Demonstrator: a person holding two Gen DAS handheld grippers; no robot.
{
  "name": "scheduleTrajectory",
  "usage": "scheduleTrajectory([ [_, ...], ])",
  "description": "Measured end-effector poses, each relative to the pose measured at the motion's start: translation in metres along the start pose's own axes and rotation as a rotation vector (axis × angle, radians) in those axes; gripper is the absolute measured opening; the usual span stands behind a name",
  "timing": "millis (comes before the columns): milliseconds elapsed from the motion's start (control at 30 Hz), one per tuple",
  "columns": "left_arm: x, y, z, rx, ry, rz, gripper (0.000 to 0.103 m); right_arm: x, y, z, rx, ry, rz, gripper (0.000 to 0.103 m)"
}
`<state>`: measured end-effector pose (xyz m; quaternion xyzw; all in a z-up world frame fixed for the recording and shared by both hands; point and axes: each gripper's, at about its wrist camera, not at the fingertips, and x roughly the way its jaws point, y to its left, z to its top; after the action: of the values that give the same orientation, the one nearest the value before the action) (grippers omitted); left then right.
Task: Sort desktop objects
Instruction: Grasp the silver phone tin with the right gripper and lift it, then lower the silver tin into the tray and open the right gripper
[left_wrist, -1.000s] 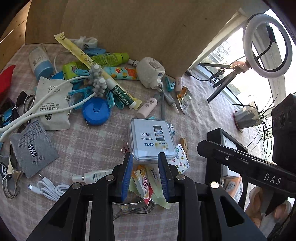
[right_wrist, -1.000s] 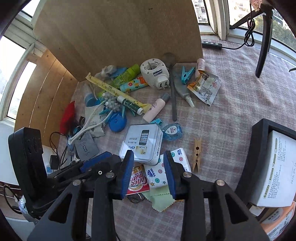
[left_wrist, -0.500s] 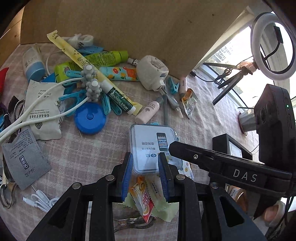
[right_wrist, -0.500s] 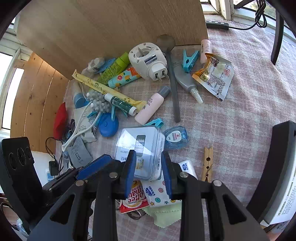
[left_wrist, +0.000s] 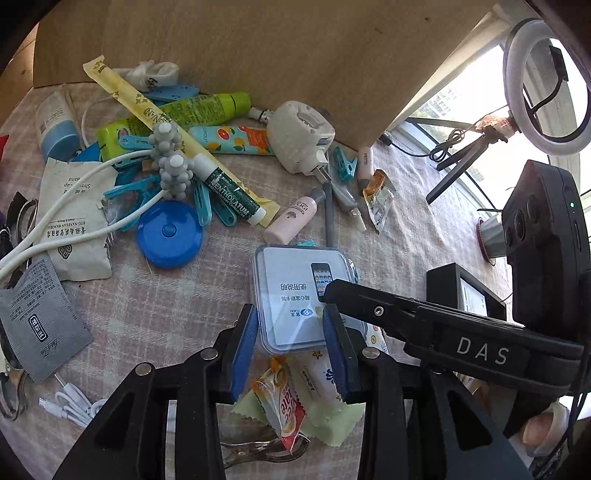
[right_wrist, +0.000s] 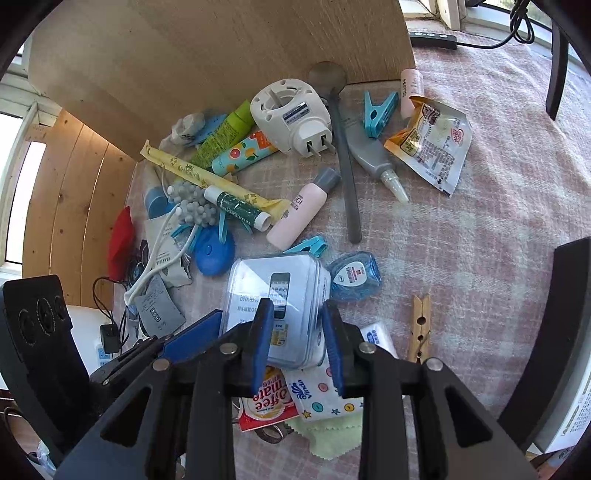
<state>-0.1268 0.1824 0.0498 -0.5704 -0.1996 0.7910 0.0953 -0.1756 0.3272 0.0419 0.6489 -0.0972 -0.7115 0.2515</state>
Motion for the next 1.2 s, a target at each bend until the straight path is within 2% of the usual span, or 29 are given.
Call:
scheduleTrajectory([
  [300, -0.018, -0.027, -0.01, 0.058, -0.023, -0.01, 0.033, -0.034, -0.005, -0.016, -0.009, -0.061, 0.002, 0.028],
  [467, -0.03, -0.061, -0.026, 0.13, -0.035, -0.035, 0.034, -0.073, -0.019, -0.041, -0.004, -0.124, -0.016, 0.028],
  [600, -0.032, -0.098, -0.043, 0.212, -0.033, -0.062, 0.034, -0.104, -0.047, -0.066, 0.042, -0.153, -0.007, 0.028],
  [900, -0.02, -0.169, -0.091, 0.367, 0.048, -0.151, 0.034, -0.16, -0.099, -0.136, 0.136, -0.227, -0.075, 0.028],
  [1200, -0.005, -0.207, -0.139, 0.473, 0.142, -0.191, 0.034, -0.177, -0.137, -0.19, 0.226, -0.234, -0.111, 0.028],
])
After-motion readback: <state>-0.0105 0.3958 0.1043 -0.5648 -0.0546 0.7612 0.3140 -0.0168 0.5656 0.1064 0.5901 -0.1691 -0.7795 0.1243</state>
